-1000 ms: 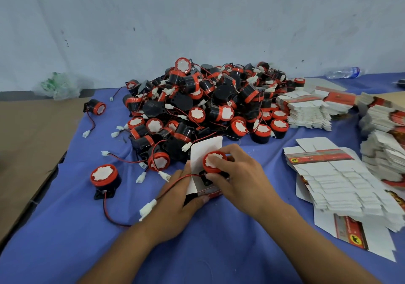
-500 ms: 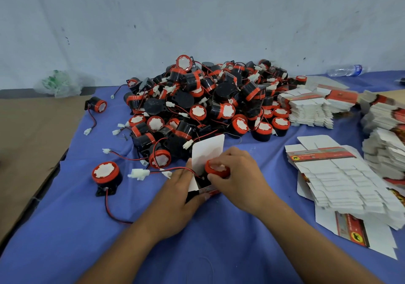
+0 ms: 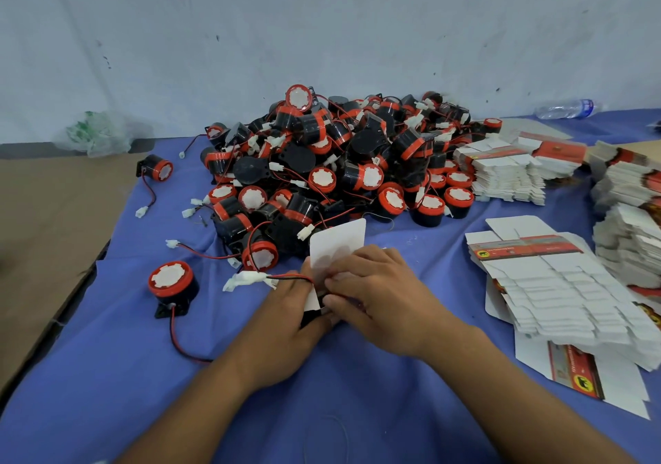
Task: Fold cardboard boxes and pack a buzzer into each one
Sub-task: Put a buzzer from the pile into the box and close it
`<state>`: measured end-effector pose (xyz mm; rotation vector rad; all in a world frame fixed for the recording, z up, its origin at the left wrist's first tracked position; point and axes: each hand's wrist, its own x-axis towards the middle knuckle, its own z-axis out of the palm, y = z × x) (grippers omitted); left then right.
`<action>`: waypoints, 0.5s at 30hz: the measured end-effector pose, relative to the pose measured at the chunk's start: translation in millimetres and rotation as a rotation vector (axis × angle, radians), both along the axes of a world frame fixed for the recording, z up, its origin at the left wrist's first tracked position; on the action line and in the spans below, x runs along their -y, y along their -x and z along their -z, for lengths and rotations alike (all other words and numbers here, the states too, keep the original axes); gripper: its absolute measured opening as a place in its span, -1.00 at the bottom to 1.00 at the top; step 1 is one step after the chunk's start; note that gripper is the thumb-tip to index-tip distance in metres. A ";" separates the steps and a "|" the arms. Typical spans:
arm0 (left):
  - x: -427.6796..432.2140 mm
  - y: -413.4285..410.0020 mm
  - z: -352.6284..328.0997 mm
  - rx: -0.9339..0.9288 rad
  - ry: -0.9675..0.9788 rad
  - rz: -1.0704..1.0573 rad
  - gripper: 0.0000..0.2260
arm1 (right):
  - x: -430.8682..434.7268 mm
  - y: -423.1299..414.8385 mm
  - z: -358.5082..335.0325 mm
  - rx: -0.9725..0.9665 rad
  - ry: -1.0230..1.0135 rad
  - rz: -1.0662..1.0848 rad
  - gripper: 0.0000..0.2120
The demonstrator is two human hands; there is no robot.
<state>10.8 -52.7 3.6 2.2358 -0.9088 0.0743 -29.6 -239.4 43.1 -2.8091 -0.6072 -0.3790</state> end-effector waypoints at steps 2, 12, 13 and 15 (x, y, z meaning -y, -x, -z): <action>0.6 -0.1 -1.1 0.019 -0.004 0.015 -0.79 | 0.0 -0.5 -1.7 -0.037 0.000 0.046 -0.72; 1.9 2.9 -4.1 0.021 -0.034 0.008 -0.71 | -7.1 -11.0 -14.5 -0.344 -0.511 0.355 -0.81; 1.4 2.7 -2.7 0.015 -0.037 -0.015 -0.67 | -6.3 -11.5 -14.7 -0.349 -0.509 0.361 -0.80; 0.2 3.3 -2.3 0.002 0.060 -0.087 -0.64 | -4.1 -12.4 -13.9 -0.335 -0.488 0.380 -0.81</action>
